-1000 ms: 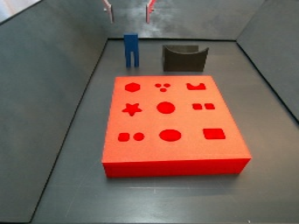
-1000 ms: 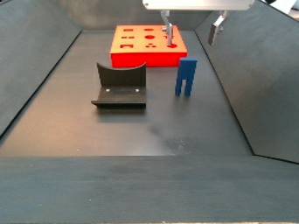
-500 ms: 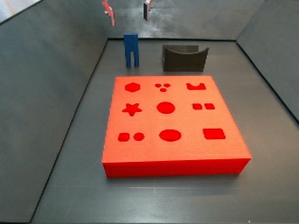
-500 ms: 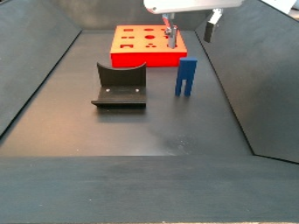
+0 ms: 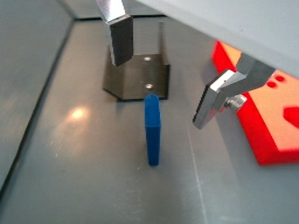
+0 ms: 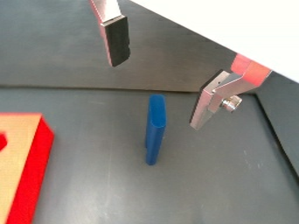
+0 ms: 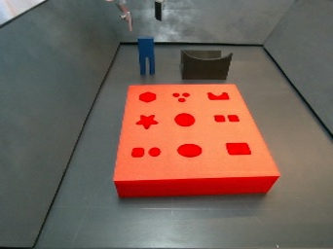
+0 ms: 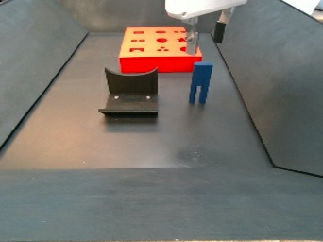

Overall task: Pick up the square-circle object. Move up. Place the square-circle object on the fixture. Regrasp the square-circle object. Rotate the square-circle object. Move to above the board. Insert the square-circle object.
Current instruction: Rotate the square-circle object.

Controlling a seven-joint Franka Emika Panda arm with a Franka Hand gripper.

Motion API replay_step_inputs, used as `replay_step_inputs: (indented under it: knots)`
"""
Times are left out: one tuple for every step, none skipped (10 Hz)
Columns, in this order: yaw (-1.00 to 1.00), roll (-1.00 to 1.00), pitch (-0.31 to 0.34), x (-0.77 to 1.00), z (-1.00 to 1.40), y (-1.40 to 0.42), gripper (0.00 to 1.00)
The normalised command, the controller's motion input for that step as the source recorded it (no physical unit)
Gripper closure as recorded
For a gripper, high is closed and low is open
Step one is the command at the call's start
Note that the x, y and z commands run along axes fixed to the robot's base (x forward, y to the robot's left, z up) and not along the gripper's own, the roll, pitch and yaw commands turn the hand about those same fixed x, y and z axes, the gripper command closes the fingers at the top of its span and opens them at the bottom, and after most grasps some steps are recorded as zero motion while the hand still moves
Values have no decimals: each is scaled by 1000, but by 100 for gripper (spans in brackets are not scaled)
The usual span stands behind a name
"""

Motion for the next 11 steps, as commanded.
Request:
replay_step_inputs:
  knots:
    - [1000, -16, 6, 10, -7, -6, 0]
    - [1000, -16, 7, 10, -6, -6, 0]
    - [1000, -17, 7, 10, -6, -6, 0]
    - [1000, -17, 7, 10, -6, -6, 0]
    - [1000, -18, 7, 11, -6, -6, 0]
    - [1000, -18, 7, 11, -6, -6, 0]
    - [1000, -19, 8, 11, -6, -6, 0]
    - [1000, -20, 8, 11, -6, -6, 0]
    - [1000, -21, 8, 11, -6, -6, 0]
    - [1000, -21, 9, 11, -5, -6, 0]
    - [1000, -22, 9, 11, -5, -6, 0]
